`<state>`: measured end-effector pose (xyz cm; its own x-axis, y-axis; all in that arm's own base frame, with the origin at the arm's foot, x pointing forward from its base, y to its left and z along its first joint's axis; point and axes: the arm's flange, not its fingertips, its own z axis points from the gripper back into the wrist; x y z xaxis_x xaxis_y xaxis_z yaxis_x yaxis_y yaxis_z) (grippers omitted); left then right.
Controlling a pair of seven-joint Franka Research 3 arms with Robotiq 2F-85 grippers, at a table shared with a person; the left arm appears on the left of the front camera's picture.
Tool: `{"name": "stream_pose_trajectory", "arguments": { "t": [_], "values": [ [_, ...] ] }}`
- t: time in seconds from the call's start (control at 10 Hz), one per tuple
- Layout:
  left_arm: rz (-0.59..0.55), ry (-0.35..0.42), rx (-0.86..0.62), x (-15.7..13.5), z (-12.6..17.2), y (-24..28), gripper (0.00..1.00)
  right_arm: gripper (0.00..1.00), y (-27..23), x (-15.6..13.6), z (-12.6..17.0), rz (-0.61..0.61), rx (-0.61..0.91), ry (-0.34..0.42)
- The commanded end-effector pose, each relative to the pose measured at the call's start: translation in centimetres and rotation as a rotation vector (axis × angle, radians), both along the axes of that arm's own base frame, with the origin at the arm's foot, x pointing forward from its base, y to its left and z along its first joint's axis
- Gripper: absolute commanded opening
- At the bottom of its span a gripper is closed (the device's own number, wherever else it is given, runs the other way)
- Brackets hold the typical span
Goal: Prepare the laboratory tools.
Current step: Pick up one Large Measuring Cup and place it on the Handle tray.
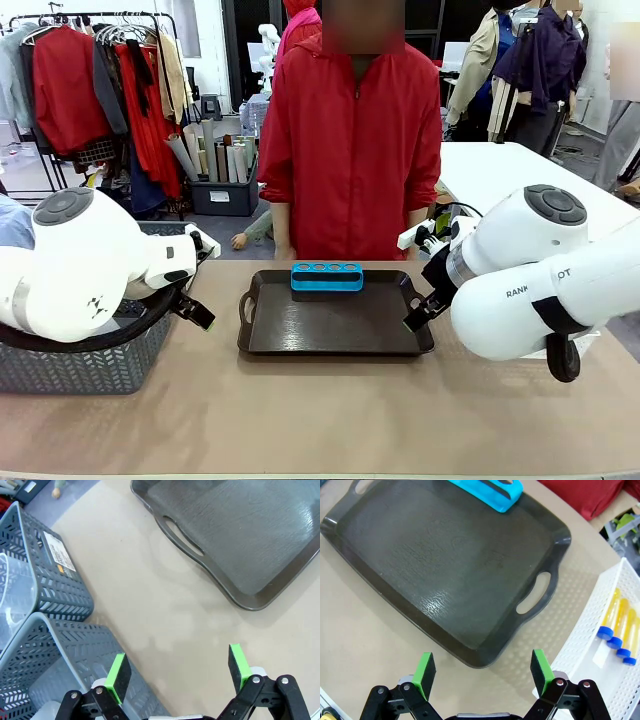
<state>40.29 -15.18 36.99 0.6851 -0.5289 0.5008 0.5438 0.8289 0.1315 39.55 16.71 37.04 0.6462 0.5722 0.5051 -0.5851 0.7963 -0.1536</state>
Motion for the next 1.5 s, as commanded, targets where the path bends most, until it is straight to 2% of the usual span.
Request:
{"name": "stream_pose_trajectory", "arguments": {
  "t": [0.0, 0.2, 0.5, 0.8, 1.0, 1.1, 1.4],
  "values": [
    [0.0, 0.0, 0.0, 0.0, 0.0, 0.0, 1.0, 1.0, 0.0, 0.0, 0.0, 0.0, 0.0, 0.0],
    [-0.066, 0.064, -0.018, 0.0, 1.2, -0.1, 1.0, 1.0, 1.5, -0.6, 0.8, 0.05, -0.003, 0.024],
    [-0.155, 0.098, -0.05, 0.0, 4.4, 0.3, 1.0, 1.0, 2.9, -1.1, 2.5, 0.111, 0.021, 0.069],
    [-0.307, 0.143, -0.094, 1.3, 8.7, 1.2, 1.0, 1.0, 3.0, -0.9, 7.2, 0.18, 0.061, 0.087],
    [-0.371, 0.13, -0.123, 2.6, 11.5, 2.0, 1.0, 1.0, 1.4, -0.2, 11.4, 0.202, 0.11, 0.092],
    [-0.403, 0.095, -0.145, 3.4, 12.8, 2.6, 1.0, 1.0, 0.3, -0.1, 13.2, 0.216, 0.126, 0.089],
    [-0.409, 0.053, -0.226, 5.4, 15.8, 4.4, 1.0, 1.0, -3.8, 0.1, 17.9, 0.222, 0.204, 0.061]
  ]
}}
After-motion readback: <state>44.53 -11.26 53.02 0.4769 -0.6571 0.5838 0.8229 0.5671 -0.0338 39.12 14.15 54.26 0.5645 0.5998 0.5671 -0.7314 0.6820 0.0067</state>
